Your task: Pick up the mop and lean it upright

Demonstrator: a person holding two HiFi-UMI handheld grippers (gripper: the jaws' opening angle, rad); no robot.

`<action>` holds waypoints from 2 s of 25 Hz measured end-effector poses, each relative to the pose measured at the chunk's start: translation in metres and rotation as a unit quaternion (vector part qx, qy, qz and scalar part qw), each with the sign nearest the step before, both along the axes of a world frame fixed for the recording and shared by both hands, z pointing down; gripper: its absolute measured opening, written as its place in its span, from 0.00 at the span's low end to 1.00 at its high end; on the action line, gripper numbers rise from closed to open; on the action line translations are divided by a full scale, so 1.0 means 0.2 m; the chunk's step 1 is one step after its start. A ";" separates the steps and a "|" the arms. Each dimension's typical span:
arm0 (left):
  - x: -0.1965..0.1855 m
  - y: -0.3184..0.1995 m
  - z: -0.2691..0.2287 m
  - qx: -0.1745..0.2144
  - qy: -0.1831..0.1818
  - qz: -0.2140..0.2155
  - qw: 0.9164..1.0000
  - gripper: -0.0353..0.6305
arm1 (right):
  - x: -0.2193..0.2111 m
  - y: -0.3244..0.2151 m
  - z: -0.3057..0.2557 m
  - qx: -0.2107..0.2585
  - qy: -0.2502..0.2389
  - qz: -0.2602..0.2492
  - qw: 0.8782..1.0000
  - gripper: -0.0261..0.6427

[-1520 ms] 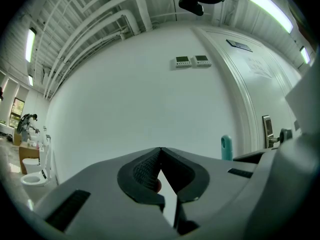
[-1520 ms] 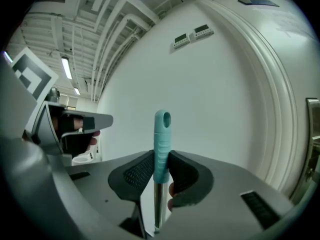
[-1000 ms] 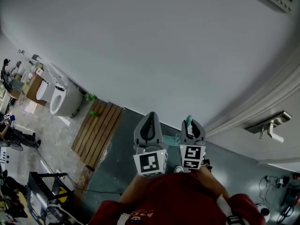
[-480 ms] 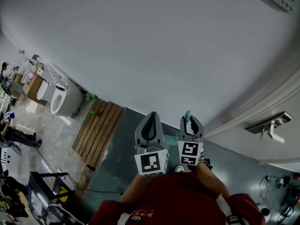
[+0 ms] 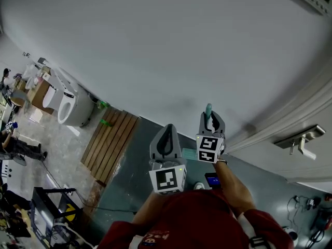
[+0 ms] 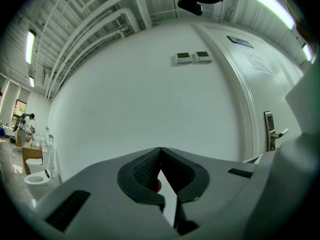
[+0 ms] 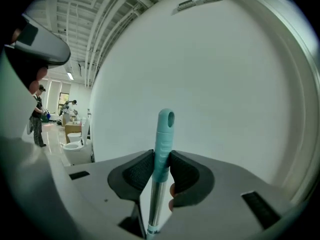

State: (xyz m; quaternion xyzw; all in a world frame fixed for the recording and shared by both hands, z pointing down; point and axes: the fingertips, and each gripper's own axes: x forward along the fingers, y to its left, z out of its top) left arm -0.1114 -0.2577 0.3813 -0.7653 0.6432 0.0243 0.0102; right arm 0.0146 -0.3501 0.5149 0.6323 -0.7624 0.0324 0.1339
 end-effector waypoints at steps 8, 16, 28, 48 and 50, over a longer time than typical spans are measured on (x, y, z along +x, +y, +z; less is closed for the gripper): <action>-0.01 0.01 0.02 -0.004 -0.012 0.000 1.000 0.07 | 0.04 -0.15 0.03 -0.014 0.005 0.023 1.000 0.21; -0.01 0.01 0.02 0.000 0.007 0.004 1.000 0.07 | 0.04 -0.17 0.02 -0.011 0.005 0.032 0.999 0.21; -0.05 0.03 0.01 0.000 0.006 -0.003 1.000 0.07 | -0.02 -0.13 0.05 -0.023 0.005 0.014 1.000 0.34; -0.05 0.04 0.03 0.001 0.008 -0.002 1.000 0.07 | -0.06 0.15 -0.04 -0.011 -0.023 -0.020 0.999 0.35; -0.05 0.04 0.03 -0.003 -0.001 0.000 1.000 0.07 | -0.06 0.21 -0.08 -0.006 -0.033 -0.025 0.999 0.35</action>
